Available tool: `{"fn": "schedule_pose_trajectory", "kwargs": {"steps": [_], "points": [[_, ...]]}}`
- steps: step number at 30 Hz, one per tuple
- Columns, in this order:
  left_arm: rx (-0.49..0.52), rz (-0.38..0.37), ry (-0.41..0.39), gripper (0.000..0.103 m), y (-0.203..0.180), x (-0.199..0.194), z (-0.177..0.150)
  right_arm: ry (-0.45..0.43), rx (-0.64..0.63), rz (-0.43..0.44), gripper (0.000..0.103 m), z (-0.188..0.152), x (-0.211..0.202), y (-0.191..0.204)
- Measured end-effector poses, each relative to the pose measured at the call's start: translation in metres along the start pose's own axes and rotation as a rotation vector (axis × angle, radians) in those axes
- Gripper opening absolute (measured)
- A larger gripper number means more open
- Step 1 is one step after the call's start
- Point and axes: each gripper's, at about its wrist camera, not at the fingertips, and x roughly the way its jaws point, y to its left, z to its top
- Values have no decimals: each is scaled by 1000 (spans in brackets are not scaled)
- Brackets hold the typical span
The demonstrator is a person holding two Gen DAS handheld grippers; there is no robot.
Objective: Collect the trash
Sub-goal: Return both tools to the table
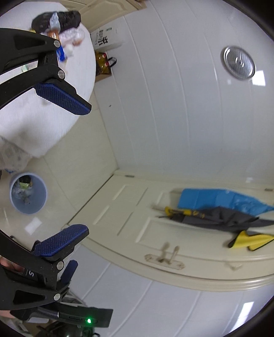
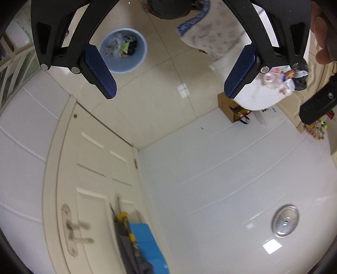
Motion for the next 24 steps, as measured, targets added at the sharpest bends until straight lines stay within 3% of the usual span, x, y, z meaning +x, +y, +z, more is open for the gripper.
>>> {"fn": "schedule_pose_trajectory", "kwargs": {"steps": [14, 24], "points": [[-130, 179, -150, 102, 62, -176, -65, -118, -216, 144, 103, -4, -60, 132], [-204, 302, -191, 102, 69, -241, -113, -124, -319, 237, 103, -24, -71, 202]]}}
